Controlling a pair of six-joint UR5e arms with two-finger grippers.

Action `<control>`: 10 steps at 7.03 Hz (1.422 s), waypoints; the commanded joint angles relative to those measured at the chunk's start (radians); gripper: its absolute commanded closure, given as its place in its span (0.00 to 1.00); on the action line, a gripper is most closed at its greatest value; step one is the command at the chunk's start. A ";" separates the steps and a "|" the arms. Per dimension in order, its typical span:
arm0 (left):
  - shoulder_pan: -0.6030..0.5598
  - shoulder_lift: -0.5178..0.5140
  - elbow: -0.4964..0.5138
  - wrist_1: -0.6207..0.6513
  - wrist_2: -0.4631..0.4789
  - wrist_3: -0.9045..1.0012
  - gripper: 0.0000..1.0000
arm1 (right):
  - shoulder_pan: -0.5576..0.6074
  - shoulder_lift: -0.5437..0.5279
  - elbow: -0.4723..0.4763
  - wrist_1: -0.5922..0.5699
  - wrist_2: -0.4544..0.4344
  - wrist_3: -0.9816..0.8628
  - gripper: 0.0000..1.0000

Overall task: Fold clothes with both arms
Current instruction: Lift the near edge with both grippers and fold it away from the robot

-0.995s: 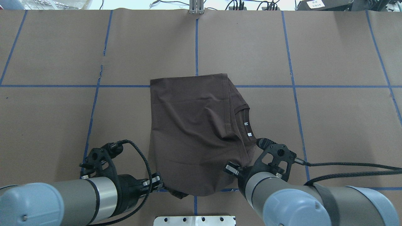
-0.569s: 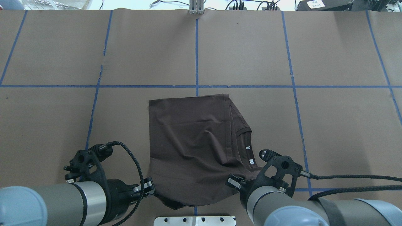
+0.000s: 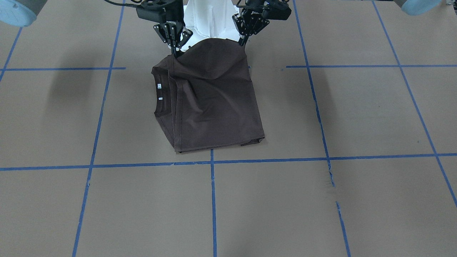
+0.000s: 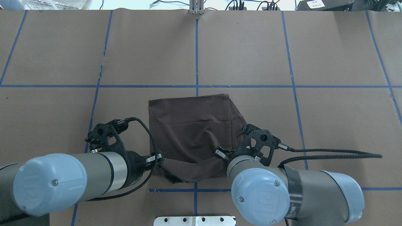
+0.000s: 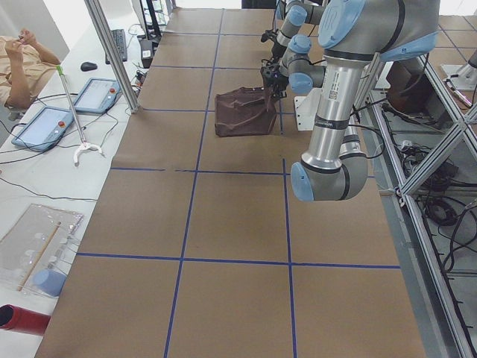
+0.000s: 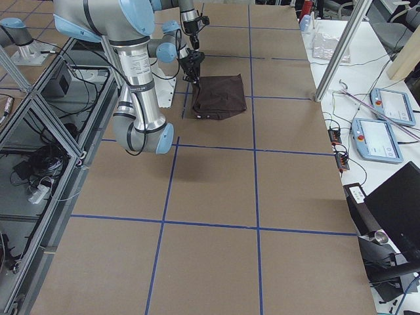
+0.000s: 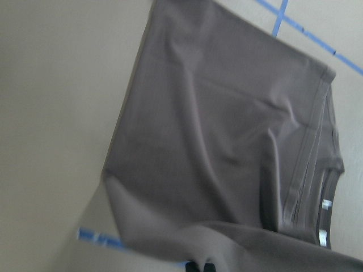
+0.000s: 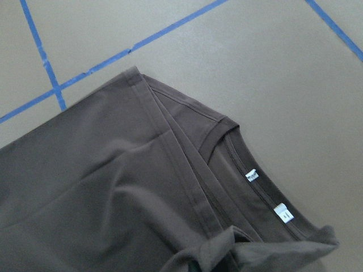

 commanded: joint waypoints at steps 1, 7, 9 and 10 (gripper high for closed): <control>-0.095 -0.026 0.083 -0.010 -0.021 0.072 1.00 | 0.124 0.041 -0.144 0.116 0.051 -0.092 1.00; -0.241 -0.078 0.477 -0.318 -0.023 0.202 1.00 | 0.210 0.153 -0.562 0.397 0.065 -0.162 1.00; -0.273 -0.127 0.551 -0.332 -0.023 0.221 1.00 | 0.224 0.154 -0.558 0.403 0.110 -0.173 1.00; -0.293 -0.133 0.553 -0.333 -0.038 0.256 1.00 | 0.238 0.154 -0.544 0.400 0.153 -0.178 1.00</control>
